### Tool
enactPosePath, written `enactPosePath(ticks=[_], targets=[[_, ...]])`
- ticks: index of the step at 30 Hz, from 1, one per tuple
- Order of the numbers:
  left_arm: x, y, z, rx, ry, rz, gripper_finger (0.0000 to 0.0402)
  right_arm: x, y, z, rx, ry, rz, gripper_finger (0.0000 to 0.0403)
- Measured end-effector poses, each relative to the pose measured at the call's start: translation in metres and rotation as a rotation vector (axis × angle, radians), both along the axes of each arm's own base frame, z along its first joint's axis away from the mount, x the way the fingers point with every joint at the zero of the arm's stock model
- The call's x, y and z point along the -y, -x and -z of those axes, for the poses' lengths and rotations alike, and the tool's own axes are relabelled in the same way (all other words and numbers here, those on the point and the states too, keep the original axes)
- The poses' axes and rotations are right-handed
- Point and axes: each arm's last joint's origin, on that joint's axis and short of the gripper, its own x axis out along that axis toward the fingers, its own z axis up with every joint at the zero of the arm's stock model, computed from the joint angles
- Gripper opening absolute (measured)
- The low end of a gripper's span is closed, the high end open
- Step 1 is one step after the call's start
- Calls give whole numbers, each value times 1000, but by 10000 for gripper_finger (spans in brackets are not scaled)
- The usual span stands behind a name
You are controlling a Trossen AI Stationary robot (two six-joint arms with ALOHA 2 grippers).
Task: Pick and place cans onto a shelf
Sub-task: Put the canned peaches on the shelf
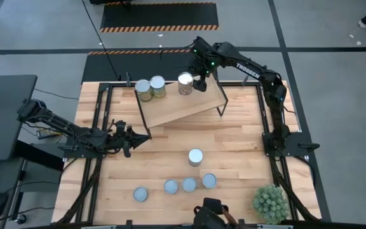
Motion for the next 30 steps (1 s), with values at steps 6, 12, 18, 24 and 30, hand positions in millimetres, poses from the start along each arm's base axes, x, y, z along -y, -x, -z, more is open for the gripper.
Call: enactPosePath(ticks=[6, 12, 18, 24, 30], targets=[[0, 0, 0, 2, 8, 0, 16, 6, -8, 14, 30, 55, -1, 346], [0, 0, 0, 5, 25, 1, 16, 11, -15, 18, 87, 133, -76, 346], [0, 0, 0, 5, 24, 1, 16, 9, -14, 21, 74, 115, -105, 346], [0, 0, 0, 4, 24, 1, 16, 10, -13, 21, 105, 114, -241, 346], [0, 0, 0, 2, 23, 1, 16, 8, -17, 24, 157, 116, -359, 346]])
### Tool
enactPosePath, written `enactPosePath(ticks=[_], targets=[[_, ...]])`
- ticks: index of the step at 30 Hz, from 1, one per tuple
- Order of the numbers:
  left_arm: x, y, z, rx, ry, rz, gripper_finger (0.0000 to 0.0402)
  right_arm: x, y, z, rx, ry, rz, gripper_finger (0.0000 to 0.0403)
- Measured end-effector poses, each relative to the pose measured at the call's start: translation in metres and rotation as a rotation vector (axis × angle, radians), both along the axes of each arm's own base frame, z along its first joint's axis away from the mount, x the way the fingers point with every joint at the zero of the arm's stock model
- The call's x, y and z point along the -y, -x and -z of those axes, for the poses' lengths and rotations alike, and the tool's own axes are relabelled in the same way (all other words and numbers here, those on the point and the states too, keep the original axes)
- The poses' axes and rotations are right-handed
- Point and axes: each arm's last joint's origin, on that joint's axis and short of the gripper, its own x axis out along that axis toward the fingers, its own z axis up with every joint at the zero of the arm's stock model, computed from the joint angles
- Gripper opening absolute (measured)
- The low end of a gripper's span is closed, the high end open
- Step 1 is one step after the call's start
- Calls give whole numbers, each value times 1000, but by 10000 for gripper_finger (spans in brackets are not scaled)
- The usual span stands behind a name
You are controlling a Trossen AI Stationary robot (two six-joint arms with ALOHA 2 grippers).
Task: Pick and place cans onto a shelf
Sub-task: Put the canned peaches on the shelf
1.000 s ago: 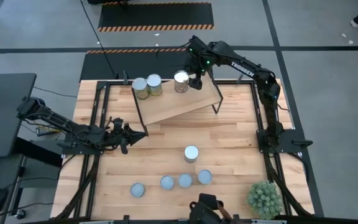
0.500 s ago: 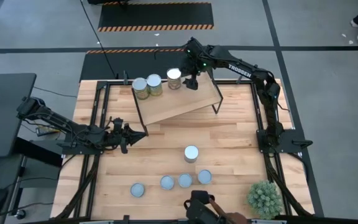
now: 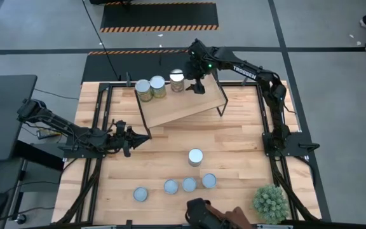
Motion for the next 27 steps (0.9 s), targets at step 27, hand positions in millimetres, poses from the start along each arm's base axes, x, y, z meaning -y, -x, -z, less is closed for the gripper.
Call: enactPosePath(ticks=[27], targets=[[1, 0, 0, -9, -50, 40, 16, -25, -6, 14, -191, 67, 178, 346]])
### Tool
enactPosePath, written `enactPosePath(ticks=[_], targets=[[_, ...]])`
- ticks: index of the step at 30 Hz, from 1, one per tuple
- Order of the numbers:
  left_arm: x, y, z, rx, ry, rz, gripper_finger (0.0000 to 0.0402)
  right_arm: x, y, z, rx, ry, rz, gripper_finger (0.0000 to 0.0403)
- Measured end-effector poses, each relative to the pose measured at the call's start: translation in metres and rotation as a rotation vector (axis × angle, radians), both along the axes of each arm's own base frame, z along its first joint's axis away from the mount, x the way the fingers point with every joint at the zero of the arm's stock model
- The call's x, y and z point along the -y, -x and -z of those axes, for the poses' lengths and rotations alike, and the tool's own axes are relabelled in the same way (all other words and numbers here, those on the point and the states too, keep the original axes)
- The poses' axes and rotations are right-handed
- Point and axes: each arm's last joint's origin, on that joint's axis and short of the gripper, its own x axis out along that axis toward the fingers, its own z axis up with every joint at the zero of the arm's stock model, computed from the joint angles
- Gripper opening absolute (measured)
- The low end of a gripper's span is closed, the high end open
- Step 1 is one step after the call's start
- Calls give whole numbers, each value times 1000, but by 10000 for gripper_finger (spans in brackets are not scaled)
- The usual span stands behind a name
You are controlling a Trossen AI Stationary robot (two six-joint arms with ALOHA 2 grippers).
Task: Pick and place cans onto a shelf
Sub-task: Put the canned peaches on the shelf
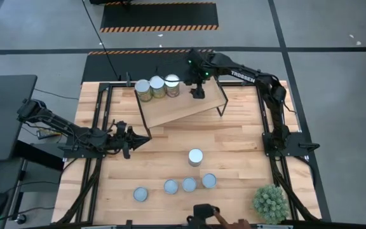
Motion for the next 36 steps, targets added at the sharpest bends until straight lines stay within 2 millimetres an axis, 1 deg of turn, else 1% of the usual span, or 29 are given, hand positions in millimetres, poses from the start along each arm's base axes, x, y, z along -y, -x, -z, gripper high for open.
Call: enactPosePath(ticks=[2, 6, 10, 13, 17, 22, 36], targets=[[0, 0, 0, -4, -24, -6, 16, -8, -1, -3, -12, -11, 28, 346], [-1, 0, 0, -14, -67, -16, 16, -23, -10, -10, 51, -25, 77, 346], [-1, 0, 0, -16, -80, -19, 16, -30, -21, -14, 142, -27, 122, 346], [-1, 0, 0, -13, -60, -18, 16, -34, -29, -12, 202, -20, 126, 346], [0, 0, 0, -10, -43, -17, 16, -34, -36, -12, 246, -3, 132, 346], [-1, 0, 0, -8, -27, -16, 16, -31, -39, -6, 236, 20, 149, 346], [0, 0, 0, -7, -20, -16, 16, -26, -38, -6, 237, 41, 169, 346]])
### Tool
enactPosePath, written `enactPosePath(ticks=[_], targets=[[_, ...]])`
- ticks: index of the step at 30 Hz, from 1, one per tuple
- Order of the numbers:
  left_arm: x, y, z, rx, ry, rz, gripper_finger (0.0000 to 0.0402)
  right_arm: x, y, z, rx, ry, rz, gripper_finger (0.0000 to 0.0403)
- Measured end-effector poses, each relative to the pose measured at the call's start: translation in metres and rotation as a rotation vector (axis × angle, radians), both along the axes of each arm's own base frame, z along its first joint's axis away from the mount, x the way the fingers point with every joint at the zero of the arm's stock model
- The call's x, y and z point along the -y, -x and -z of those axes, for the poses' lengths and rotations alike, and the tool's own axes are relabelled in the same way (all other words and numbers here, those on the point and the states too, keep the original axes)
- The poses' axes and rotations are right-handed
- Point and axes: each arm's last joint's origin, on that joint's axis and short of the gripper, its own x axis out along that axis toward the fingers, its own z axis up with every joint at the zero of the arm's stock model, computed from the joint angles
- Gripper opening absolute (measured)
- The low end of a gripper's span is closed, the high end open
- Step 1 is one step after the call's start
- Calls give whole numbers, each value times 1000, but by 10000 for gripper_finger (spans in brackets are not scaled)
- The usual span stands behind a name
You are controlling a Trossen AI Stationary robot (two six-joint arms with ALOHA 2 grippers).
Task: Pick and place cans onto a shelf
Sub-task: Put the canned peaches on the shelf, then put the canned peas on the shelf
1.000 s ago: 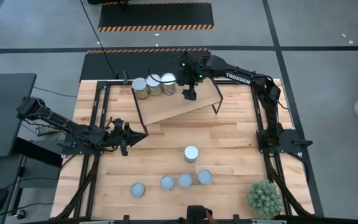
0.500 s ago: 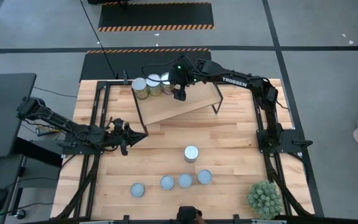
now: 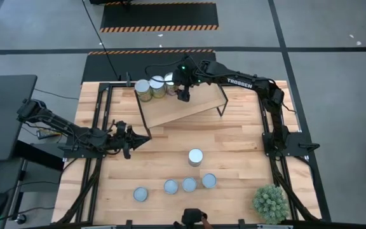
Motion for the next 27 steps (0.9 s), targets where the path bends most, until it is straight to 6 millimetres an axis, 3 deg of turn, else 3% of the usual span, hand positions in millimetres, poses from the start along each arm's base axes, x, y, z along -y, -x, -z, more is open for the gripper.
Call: enactPosePath(ticks=[14, 18, 27], targets=[[0, 0, 0, -4, -16, -1, 16, -7, 12, 10, -149, -96, 26, 346], [0, 0, 0, -4, -17, 0, 16, -24, 16, 3, -183, -125, 13, 346], [0, 0, 3, -36, -33, -2, 16, -77, 21, -34, -76, -194, 20, 346]])
